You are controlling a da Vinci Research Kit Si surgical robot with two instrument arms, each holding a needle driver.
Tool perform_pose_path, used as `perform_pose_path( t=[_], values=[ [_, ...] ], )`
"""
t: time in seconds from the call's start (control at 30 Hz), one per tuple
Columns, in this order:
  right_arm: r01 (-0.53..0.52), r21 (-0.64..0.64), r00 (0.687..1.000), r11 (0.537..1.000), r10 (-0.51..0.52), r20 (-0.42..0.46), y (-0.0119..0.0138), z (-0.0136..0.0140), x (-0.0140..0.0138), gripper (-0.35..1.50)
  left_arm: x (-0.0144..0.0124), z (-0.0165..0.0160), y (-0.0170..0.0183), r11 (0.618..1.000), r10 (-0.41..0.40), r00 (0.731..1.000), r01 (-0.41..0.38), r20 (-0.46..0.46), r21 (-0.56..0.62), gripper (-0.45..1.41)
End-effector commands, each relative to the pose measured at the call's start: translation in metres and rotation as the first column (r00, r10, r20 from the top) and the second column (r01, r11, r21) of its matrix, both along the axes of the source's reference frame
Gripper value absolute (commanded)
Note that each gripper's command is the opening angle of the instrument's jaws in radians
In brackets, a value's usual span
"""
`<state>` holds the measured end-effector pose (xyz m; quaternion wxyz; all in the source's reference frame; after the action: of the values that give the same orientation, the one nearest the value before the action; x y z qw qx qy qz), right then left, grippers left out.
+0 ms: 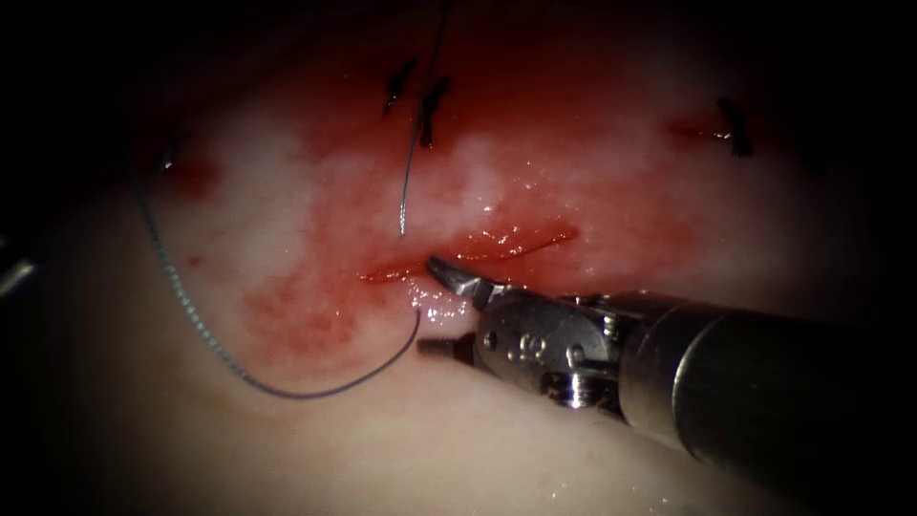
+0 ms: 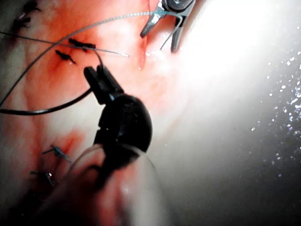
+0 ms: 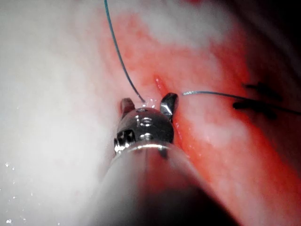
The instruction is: Wound Closure
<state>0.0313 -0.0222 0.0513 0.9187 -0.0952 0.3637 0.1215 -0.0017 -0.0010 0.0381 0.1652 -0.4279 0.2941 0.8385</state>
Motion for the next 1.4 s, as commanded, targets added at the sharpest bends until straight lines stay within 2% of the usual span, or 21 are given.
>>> perform_pose_path(
  t=[0.03,0.1,0.13,0.17,0.2,0.4,0.53,0.6,0.63,0.73,0.8,0.83,0.87,0.93,1.0,1.03,1.1,1.13,1.23,1.4],
  values=[
    [0.0,0.001,1.0,1.0,0.0,-0.003,-0.0003,0.0006,0.001,0.81,-0.0005,0.0007,0.0,1.0,0.002,1.0,-0.002,0.001,0.0,-0.45],
    [-0.001,0.002,1.0,1.0,0.001,-0.002,-0.0003,0.0005,0.0011,0.66,-0.0005,0.0007,0.0,1.0,0.002,1.0,-0.002,0.001,0.0,-0.45],
    [0.008,0.003,1.0,1.0,-0.008,0.004,-0.0005,0.0003,0.0012,-0.13,-0.0005,0.0007,0.0,1.0,0.002,1.0,-0.002,0.0,0.0,-0.45],
    [0.008,0.003,1.0,1.0,-0.008,0.004,-0.0005,0.0003,0.0012,-0.13,-0.0005,0.0007,0.0,1.0,0.002,1.0,-0.002,0.0,0.0,-0.45],
    [0.011,0.022,1.0,1.0,-0.012,0.01,-0.0006,0.0002,0.0012,-0.35,-0.0005,0.0007,0.0,1.0,0.002,1.0,-0.002,0.0,0.0,-0.45],
    [0.001,0.025,0.999,1.0,-0.002,0.041,-0.002,-0.0014,0.0004,-0.35,-0.0005,0.0007,0.0,1.0,0.001,1.0,-0.001,0.0,0.0,-0.45],
    [-0.009,0.03,0.999,1.0,0.008,0.054,-0.0042,-0.0045,0.0001,-0.35,-0.0006,0.0007,0.0,1.0,0.002,1.0,-0.002,-0.002,0.001,-0.45],
    [-0.008,0.032,0.999,0.999,0.007,0.053,-0.0047,-0.0052,0.0002,-0.35,-0.0007,0.0007,0.0,1.0,0.001,1.0,-0.001,-0.003,0.001,-0.45],
    [0.003,0.04,0.999,0.999,-0.004,0.034,-0.0062,-0.007,0.0005,-0.35,-0.0008,0.0007,-0.0001,1.0,0.002,1.0,-0.002,-0.005,0.002,-0.45],
    [0.02,0.052,0.999,0.998,-0.021,0.024,-0.0075,-0.0085,0.0008,-0.35,-0.0009,0.0007,-0.0001,1.0,0.005,1.0,-0.005,-0.005,0.002,-0.45],
    [0.026,0.065,0.999,0.998,-0.028,0.023,-0.009,-0.0102,0.0013,-0.35,-0.001,0.0007,-0.0001,1.0,0.008,1.0,-0.008,-0.005,0.003,-0.45],
    [0.042,0.076,0.999,0.996,-0.044,0.02,-0.0104,-0.0119,0.0017,-0.35,-0.0011,0.0007,-0.0001,1.0,0.007,1.0,-0.007,-0.006,0.003,-0.45],
    [0.042,0.076,0.999,0.996,-0.044,0.02,-0.0104,-0.0119,0.0017,-0.35,-0.0011,0.0007,-0.0001,1.0,0.007,1.0,-0.007,-0.006,0.003,-0.45],
    [0.066,0.091,0.998,0.994,-0.067,0.008,-0.0124,-0.0144,0.0022,-0.35,-0.0011,0.0007,-0.0002,1.0,0.007,1.0,-0.007,-0.006,0.002,-0.45],
    [0.073,0.096,0.997,0.993,-0.074,0.005,-0.0129,-0.0151,0.0024,-0.35,-0.0011,0.0007,-0.0002,1.0,0.009,1.0,-0.009,-0.008,0.004,-0.45],
    [0.092,0.108,0.996,0.99,-0.093,-0.003,-0.0141,-0.0168,0.0028,-0.35,-0.0011,0.0007,-0.0002,1.0,0.009,1.0,-0.009,-0.008,0.004,-0.45],
    [0.098,0.11,0.995,0.989,-0.098,-0.007,-0.0145,-0.0175,0.0029,-0.35,-0.0011,0.0007,-0.0002,1.0,0.011,1.0,-0.011,-0.006,0.003,-0.45],
    [0.109,0.114,0.994,0.987,-0.109,-0.009,-0.0155,-0.0189,0.0032,-0.35,-0.0011,0.0007,-0.0002,1.0,0.011,1.0,-0.011,-0.006,0.003,-0.45],
    [0.113,0.112,0.994,0.987,-0.112,-0.012,-0.0164,-0.0202,0.0036,-0.35,-0.0012,0.0007,-0.0002,1.0,0.011,1.0,-0.011,-0.006,0.003,-0.45],
    [0.114,0.107,0.993,0.988,-0.11,-0.036,-0.0165,-0.0209,0.0034,-0.35,-0.0011,0.0006,-0.0002,1.0,0.01,1.0,-0.01,-0.007,0.003,-0.45]
  ],
)
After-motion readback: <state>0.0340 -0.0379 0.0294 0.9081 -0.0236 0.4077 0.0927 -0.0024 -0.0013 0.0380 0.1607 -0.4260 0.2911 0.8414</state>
